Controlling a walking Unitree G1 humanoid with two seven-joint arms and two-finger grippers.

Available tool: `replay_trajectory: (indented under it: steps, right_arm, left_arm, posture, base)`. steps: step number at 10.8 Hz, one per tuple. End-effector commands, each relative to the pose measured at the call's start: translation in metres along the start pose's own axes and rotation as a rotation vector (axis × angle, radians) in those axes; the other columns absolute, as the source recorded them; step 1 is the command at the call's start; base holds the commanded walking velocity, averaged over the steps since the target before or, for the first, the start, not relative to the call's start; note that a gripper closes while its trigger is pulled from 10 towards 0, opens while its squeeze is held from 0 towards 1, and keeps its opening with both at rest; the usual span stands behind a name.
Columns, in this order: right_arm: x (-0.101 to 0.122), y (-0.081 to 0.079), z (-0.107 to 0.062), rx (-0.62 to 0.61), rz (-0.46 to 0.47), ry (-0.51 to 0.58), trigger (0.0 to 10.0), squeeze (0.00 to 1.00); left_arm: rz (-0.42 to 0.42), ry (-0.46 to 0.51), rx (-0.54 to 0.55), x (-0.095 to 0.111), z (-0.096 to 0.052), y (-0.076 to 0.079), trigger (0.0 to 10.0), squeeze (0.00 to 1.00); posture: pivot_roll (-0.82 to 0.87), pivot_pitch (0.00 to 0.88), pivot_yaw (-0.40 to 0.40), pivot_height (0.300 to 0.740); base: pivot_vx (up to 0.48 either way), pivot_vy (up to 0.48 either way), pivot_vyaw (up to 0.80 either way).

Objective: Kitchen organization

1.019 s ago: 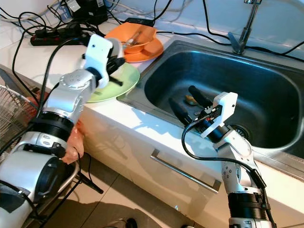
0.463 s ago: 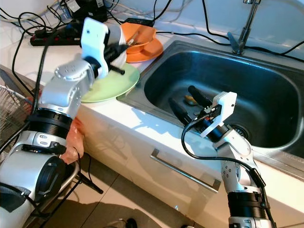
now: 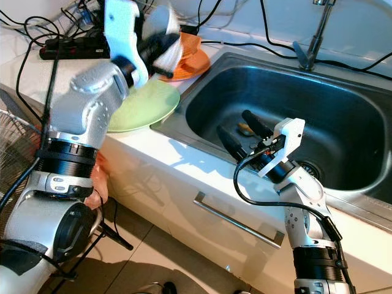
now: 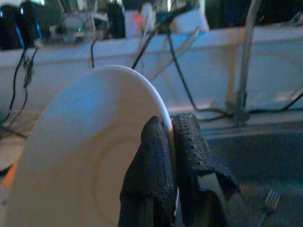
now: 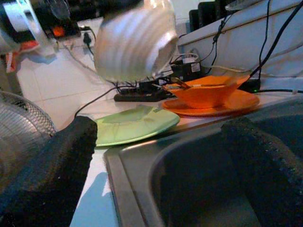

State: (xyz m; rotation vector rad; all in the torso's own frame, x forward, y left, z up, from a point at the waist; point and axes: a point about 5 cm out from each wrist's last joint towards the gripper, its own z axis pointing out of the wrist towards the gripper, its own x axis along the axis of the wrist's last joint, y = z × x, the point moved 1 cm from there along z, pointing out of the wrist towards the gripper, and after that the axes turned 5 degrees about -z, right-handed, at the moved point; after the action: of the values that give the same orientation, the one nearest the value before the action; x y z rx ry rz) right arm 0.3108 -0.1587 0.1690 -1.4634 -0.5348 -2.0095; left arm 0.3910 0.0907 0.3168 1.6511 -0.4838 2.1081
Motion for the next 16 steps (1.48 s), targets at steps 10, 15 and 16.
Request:
replay_trajectory:
  steps: [10, 15, 16]
  right_arm:
    - [-0.003, 0.021, -0.021, -0.13, -0.018, -0.012, 10.0, 0.0]
    - [0.003, 0.03, -0.028, -0.188, -0.049, -0.003, 10.0, 0.0]
    - [0.002, 0.029, -0.028, -0.187, -0.049, -0.005, 10.0, 0.0]
  left_arm:
    - [-0.083, 0.045, -0.418, -0.017, 0.015, 0.076, 10.0, 0.0]
    - [-0.243, -0.037, -0.431, -0.063, 0.017, 0.078, 10.0, 0.0]
    - [-0.254, -0.051, -0.436, -0.07, 0.017, 0.08, 10.0, 0.0]
  posture:
    - [-0.01, 0.086, 0.122, 0.74]
    - [-0.03, 0.072, 0.129, 0.74]
    - [-0.04, 0.071, 0.129, 0.74]
  base:
    - [0.0, 0.0, 0.0]
    - [0.0, 0.0, 0.0]
    - [0.0, 0.0, 0.0]
